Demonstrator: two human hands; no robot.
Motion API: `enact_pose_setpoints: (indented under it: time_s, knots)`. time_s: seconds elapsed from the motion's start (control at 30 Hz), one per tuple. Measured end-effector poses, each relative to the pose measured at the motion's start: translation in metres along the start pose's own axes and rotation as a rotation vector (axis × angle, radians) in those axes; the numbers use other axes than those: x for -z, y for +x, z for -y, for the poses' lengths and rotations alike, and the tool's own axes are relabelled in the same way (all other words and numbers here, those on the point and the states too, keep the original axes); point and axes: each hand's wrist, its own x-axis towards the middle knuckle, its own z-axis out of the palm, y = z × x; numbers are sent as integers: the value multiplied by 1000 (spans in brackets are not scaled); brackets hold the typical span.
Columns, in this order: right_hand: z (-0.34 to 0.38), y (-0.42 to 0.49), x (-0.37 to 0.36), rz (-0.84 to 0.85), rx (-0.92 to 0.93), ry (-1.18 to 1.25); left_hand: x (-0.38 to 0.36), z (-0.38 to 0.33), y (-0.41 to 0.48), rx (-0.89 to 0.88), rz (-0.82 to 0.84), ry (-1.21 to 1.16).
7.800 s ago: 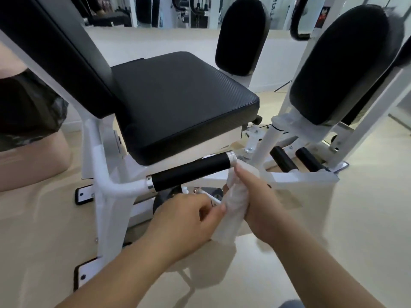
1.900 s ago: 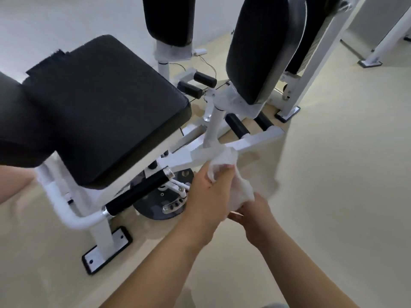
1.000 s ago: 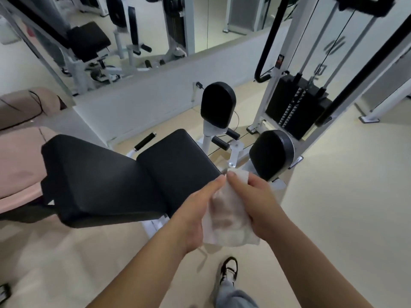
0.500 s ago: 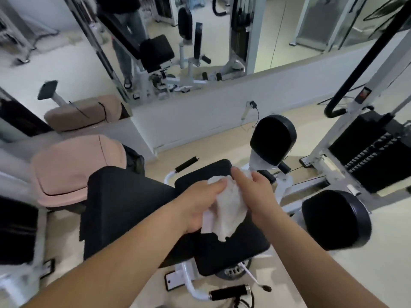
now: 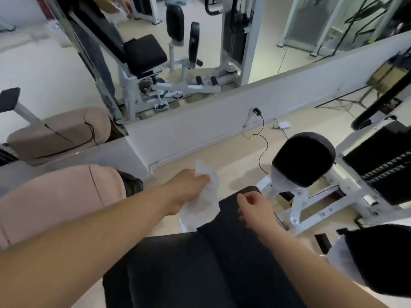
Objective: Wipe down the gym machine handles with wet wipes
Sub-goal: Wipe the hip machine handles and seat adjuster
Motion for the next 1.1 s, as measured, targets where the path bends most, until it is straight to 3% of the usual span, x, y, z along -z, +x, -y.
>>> enact_pose_setpoints:
  time_s: [0.2,0.43,0.63,0.73,0.83,0.97,1.03,1.1]
  knots:
    - [2,106,-48,-50,78,-341,36,15,106,10,24,-4]
    - [-56,228,-98,-27,210,-686,32,85,220,45,-63,-40]
    - [-108,284,-121,18,282,-847,25,110,283,-94,-220,102]
    - [-134,286,-125,-70,348,-1001,17,123,306,-246,-240,274]
    - [-140,289,-130,-149,406,-1108,-5,157,322,-356,-131,504]
    - [-143,294,-134,-163,420,-1167,-45,229,327,-327,187,739]
    - [-146,294,-136,-175,446,-1176,-49,246,325,-383,184,638]
    - [-148,295,-137,-191,462,-1184,-44,246,325,-348,128,267]
